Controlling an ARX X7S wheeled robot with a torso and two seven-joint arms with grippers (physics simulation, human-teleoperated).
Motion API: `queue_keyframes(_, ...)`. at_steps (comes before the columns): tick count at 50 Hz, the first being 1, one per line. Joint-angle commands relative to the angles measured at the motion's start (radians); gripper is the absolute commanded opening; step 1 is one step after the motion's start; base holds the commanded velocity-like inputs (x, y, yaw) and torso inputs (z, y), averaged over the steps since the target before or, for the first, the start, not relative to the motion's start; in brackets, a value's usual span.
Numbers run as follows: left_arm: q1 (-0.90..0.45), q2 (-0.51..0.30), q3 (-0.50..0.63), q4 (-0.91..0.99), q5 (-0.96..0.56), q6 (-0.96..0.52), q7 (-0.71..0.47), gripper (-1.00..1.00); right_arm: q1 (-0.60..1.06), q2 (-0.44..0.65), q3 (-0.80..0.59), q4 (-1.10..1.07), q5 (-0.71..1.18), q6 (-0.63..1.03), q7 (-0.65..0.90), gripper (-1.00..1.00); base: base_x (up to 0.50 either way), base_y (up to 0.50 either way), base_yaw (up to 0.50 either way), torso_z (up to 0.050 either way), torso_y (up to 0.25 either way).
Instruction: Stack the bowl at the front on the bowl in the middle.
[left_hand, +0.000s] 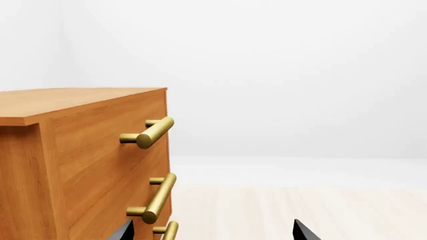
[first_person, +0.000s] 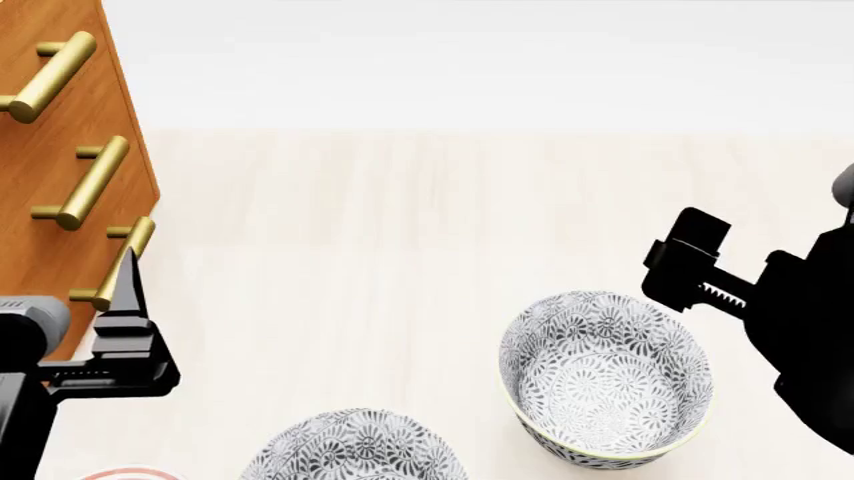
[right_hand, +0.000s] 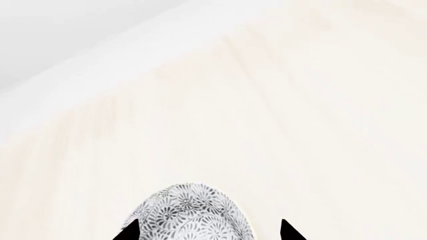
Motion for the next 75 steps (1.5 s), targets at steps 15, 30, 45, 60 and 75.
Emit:
queue_keyframes(15,-0.011,-0.014,0.001,0.001,-0.016,-0.008,-0.008,1.00,-0.074,0.035,-0.055,0.156,-0.044,-0.141,-0.103,1.00,0.00,0.00,0.00,0.000,0.000)
queue_keyframes(30,-0.011,-0.021,0.008,0.001,-0.020,-0.004,-0.013,1.00,-0.118,0.046,-0.092,0.250,-0.084,-0.230,-0.189,1.00,0.00,0.00,0.00,0.000,0.000)
queue_keyframes(45,-0.012,-0.024,0.017,0.003,-0.025,-0.003,-0.021,1.00,-0.126,0.048,-0.147,0.333,-0.116,-0.273,-0.258,1.00,0.00,0.00,0.00,0.000,0.000)
queue_keyframes(60,-0.017,-0.030,0.017,0.019,-0.035,-0.016,-0.033,1.00,-0.120,0.047,-0.188,0.381,-0.130,-0.279,-0.294,1.00,0.00,0.00,0.00,0.000,0.001)
queue_keyframes(75,-0.019,-0.034,0.024,0.018,-0.038,-0.015,-0.040,1.00,-0.112,0.044,-0.220,0.433,-0.147,-0.305,-0.332,1.00,0.00,0.00,0.00,0.000,0.000)
